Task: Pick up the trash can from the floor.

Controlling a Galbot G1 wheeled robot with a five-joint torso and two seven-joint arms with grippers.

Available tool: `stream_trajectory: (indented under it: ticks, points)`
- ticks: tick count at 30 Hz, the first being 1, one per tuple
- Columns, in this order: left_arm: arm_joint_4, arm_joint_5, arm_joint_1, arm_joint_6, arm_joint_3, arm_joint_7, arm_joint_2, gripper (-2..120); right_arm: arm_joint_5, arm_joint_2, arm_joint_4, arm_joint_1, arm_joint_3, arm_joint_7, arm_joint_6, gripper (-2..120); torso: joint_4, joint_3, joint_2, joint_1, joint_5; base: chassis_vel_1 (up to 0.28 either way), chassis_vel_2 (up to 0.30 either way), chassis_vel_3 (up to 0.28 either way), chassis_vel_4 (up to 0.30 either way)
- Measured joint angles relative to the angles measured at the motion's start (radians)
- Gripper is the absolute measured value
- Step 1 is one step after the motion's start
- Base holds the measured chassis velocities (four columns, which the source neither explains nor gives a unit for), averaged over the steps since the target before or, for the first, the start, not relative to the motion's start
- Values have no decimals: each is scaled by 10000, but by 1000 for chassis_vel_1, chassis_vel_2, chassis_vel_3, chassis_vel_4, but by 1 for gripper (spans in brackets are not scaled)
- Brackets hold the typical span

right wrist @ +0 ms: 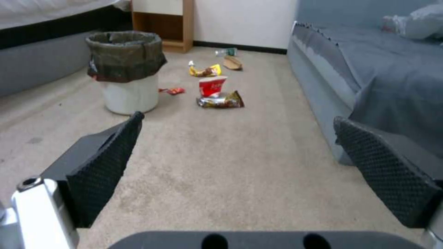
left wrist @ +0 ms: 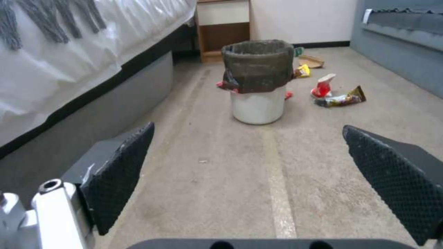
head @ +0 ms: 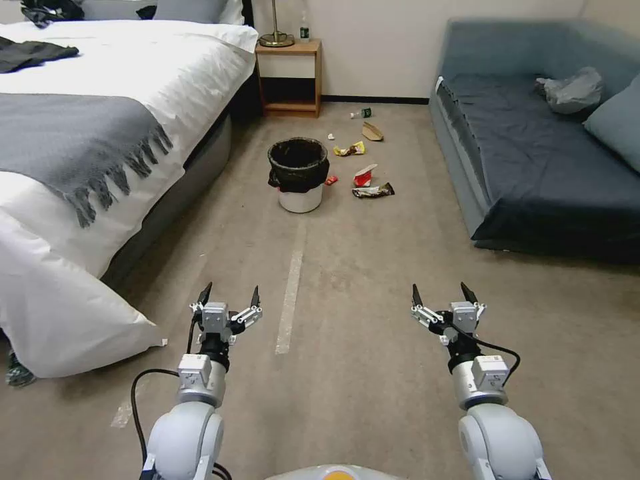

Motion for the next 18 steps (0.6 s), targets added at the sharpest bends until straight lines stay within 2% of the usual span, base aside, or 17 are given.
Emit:
stream_trajectory:
  ticks: [18]
  points:
    - [0,0,0,0,0,0,0,100,0,0,0,0,1,0,0,100,0,0,0,0,0,0,0,0,0]
